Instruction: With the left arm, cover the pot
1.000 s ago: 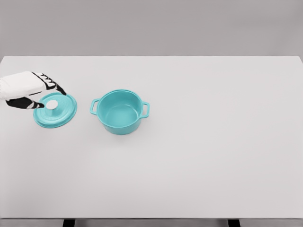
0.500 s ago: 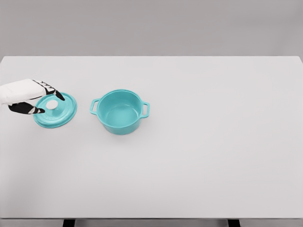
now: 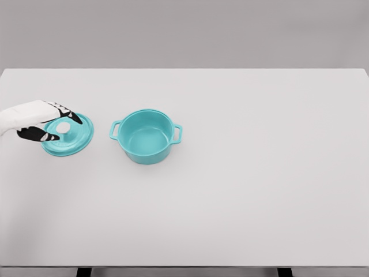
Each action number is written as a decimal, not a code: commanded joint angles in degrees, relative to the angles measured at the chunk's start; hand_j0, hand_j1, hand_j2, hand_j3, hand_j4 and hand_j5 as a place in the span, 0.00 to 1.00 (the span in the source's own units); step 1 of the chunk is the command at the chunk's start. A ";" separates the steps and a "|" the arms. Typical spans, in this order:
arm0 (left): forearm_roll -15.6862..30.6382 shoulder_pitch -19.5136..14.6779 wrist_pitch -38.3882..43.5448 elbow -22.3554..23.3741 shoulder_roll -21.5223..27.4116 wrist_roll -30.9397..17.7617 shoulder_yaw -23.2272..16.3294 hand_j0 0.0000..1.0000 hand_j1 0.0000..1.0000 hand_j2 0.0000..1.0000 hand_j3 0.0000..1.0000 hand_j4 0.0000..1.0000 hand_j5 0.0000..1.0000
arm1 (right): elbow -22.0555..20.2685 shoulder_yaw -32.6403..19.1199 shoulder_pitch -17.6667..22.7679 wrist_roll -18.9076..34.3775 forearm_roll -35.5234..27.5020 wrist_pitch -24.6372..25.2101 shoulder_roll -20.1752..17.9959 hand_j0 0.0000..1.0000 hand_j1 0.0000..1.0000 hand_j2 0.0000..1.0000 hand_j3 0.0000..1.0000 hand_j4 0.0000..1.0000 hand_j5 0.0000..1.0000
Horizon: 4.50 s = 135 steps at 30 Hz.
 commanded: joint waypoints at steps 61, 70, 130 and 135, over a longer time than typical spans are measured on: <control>-5.03 -4.48 0.14 14.09 -6.24 0.02 0.24 0.62 0.62 0.62 0.62 0.62 0.62 | -0.06 0.00 0.00 0.01 0.00 0.00 0.00 1.00 1.00 1.00 1.00 1.00 1.00; -5.29 -4.48 0.14 14.09 -6.33 0.02 0.24 0.51 0.51 0.51 0.51 0.51 0.51 | 0.03 0.00 0.00 0.01 0.00 0.00 0.00 1.00 1.00 1.00 1.00 1.00 1.00; 2.71 -4.57 0.14 -15.79 2.73 0.02 -3.63 0.51 0.51 0.51 0.51 0.51 0.51 | 0.03 0.00 0.00 0.01 0.00 0.00 0.00 1.00 1.00 1.00 1.00 1.00 1.00; 2.27 -5.54 0.14 -15.62 0.53 0.02 -5.30 0.51 0.51 0.51 0.51 0.51 0.51 | 0.03 0.00 0.00 0.01 0.00 0.00 0.00 1.00 1.00 1.00 1.00 1.00 1.00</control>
